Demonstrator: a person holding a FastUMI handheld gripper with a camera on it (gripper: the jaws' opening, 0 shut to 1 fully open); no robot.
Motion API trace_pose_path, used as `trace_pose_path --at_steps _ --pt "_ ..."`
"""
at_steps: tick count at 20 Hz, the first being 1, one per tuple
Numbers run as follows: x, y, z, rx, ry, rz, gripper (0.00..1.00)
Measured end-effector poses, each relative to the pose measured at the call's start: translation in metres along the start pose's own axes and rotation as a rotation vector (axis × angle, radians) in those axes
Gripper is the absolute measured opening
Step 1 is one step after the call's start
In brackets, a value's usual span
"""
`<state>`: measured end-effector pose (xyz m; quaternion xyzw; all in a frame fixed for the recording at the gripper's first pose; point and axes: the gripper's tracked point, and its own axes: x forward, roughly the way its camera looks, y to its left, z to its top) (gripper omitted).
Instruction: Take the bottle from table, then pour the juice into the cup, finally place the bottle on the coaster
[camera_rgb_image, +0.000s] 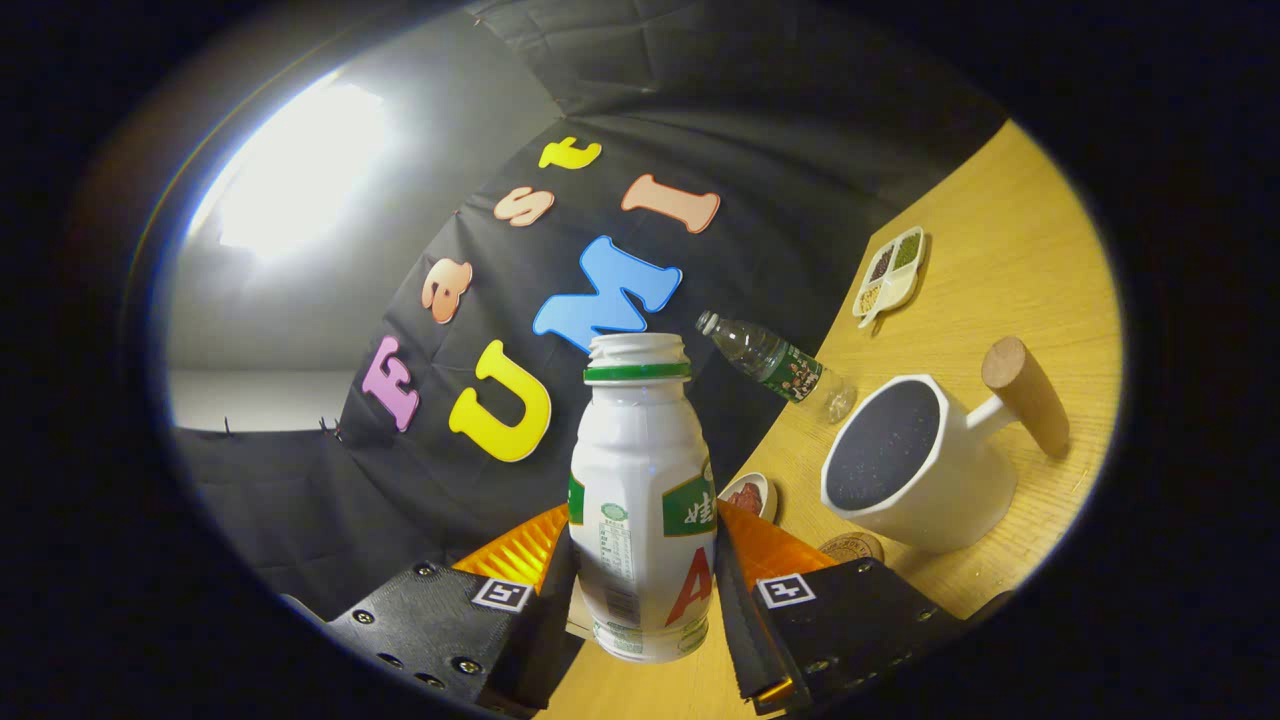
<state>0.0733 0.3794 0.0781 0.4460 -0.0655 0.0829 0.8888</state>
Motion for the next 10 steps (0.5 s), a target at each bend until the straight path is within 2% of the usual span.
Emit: trace_pose_path --at_steps 5,10 --pt "0.004 -0.004 -0.008 -0.303 0.039 -0.089 0.67" --pt "0.005 0.0 -0.022 -0.434 0.071 -0.114 0.67"
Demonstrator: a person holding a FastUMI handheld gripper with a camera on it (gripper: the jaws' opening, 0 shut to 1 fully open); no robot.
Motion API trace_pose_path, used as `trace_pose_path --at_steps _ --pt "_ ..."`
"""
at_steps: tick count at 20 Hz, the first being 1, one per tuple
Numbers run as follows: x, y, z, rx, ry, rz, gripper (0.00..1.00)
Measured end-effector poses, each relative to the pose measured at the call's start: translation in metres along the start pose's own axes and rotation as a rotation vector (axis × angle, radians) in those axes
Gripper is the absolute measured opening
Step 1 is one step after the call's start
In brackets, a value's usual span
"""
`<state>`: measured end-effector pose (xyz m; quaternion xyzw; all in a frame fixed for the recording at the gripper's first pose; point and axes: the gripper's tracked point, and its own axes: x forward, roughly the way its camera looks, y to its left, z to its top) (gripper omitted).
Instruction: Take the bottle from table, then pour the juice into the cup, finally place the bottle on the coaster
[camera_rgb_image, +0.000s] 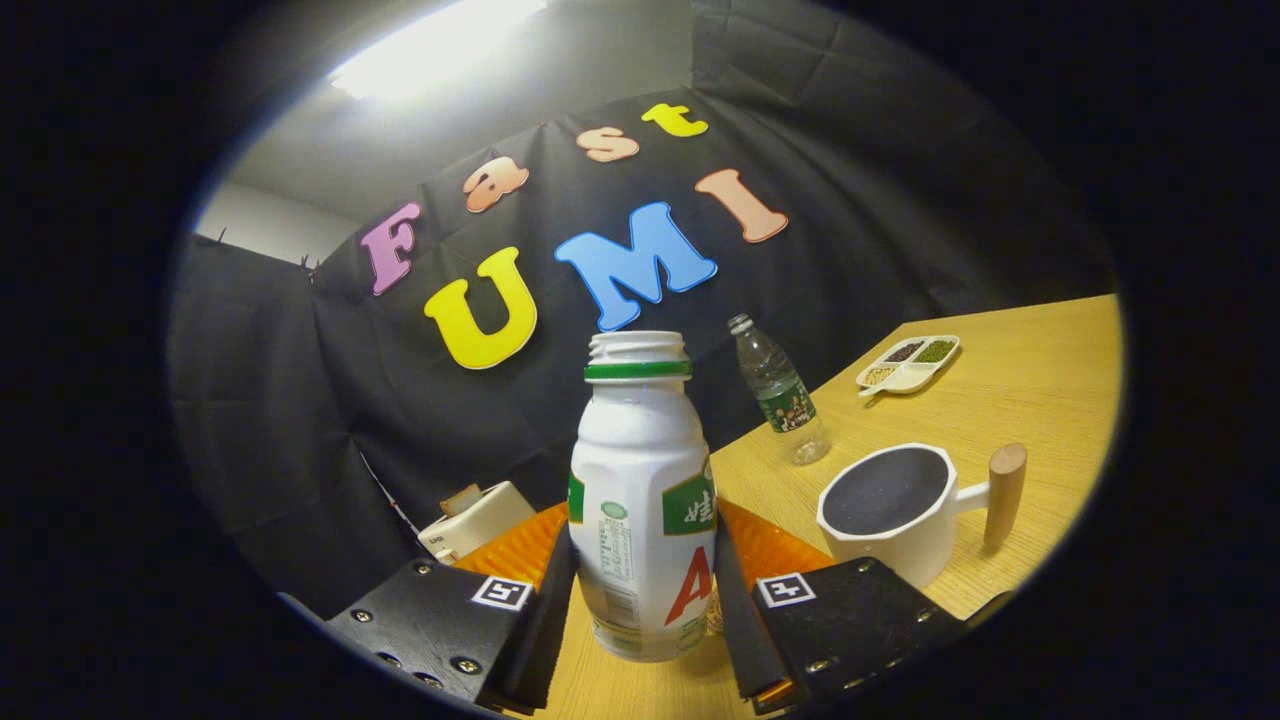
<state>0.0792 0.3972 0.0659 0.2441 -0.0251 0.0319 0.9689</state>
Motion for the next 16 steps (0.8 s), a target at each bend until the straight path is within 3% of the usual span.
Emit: trace_pose_path --at_steps 9,16 --pt "0.007 0.002 0.007 -0.264 -0.018 -0.046 0.67" --pt "0.038 0.001 -0.016 -0.483 0.033 -0.049 0.67"
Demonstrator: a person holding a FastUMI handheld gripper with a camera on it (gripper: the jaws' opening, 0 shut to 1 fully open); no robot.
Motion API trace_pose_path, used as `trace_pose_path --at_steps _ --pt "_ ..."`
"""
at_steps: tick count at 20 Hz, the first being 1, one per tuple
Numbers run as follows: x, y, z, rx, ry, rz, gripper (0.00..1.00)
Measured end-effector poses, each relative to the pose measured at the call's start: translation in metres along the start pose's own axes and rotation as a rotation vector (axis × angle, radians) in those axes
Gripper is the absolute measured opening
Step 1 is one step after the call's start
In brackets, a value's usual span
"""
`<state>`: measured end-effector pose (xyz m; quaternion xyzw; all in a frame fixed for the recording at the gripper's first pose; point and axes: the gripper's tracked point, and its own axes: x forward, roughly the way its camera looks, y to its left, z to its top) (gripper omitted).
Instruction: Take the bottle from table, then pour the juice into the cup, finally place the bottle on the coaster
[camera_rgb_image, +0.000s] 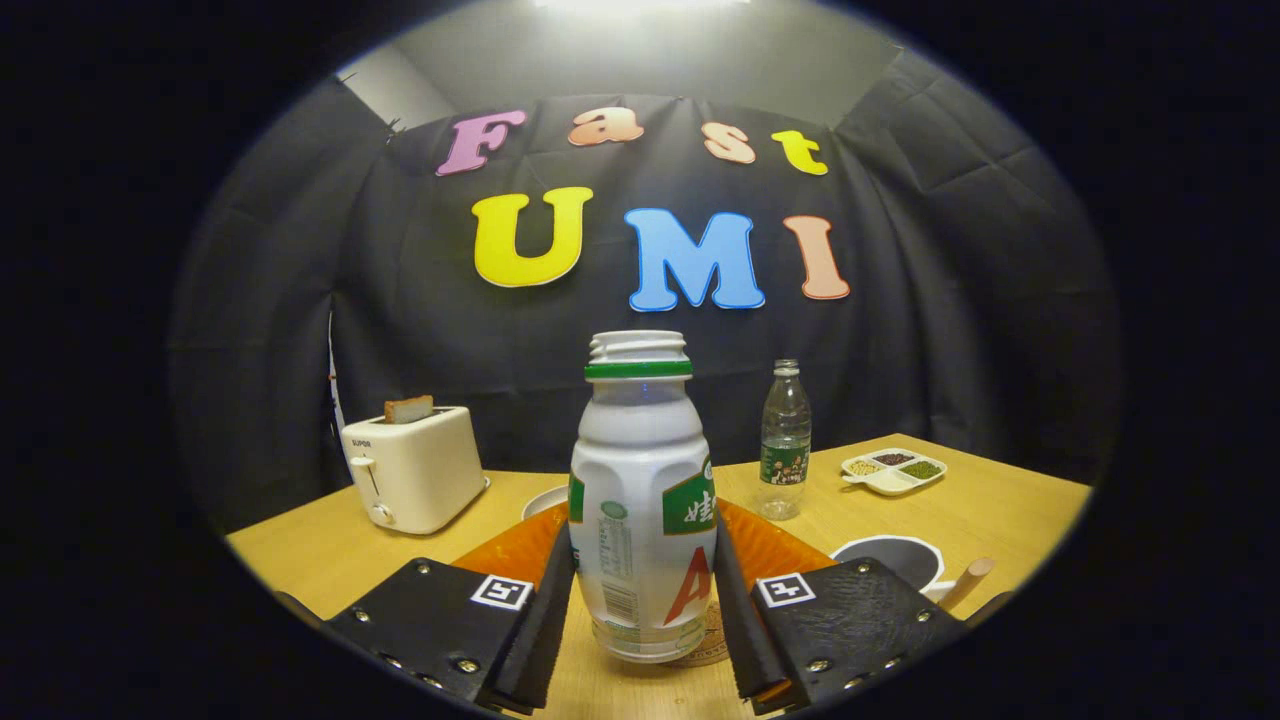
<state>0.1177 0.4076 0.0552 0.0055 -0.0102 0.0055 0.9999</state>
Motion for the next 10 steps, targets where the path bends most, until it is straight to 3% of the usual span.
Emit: trace_pose_path --at_steps 10 --pt "0.021 -0.011 -0.03 -0.083 0.055 -0.016 0.67"
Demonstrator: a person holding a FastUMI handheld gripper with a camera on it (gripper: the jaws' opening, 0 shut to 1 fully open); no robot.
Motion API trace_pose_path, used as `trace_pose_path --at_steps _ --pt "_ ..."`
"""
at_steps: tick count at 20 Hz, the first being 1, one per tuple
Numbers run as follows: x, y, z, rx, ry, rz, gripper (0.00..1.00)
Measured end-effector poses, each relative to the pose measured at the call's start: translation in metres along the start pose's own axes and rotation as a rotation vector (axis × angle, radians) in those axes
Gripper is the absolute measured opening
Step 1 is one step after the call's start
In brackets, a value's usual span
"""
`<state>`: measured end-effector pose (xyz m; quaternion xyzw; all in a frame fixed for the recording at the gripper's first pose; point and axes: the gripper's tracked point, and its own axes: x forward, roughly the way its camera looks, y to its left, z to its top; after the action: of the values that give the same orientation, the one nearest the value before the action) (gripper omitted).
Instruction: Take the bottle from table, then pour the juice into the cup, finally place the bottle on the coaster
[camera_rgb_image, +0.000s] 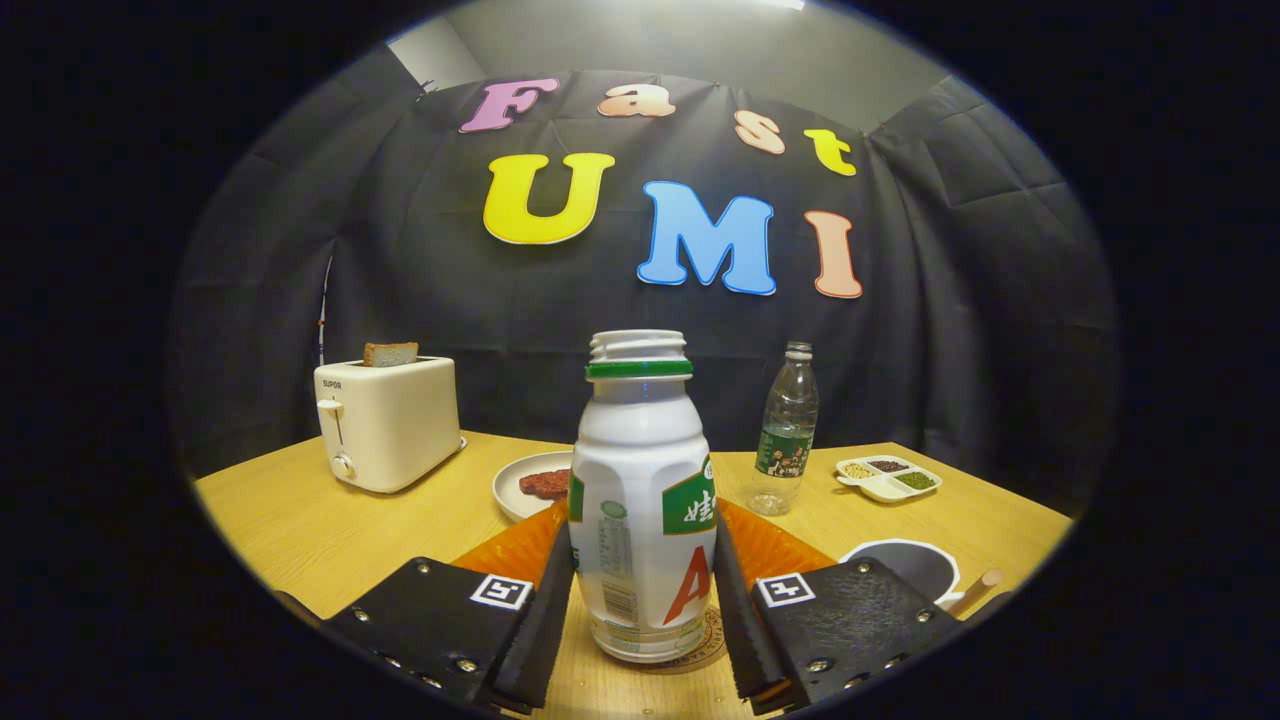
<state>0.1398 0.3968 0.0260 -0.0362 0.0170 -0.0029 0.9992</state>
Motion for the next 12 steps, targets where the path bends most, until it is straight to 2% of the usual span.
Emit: trace_pose_path --at_steps 12 --pt "0.014 -0.01 -0.011 0.041 -0.013 0.013 0.67"
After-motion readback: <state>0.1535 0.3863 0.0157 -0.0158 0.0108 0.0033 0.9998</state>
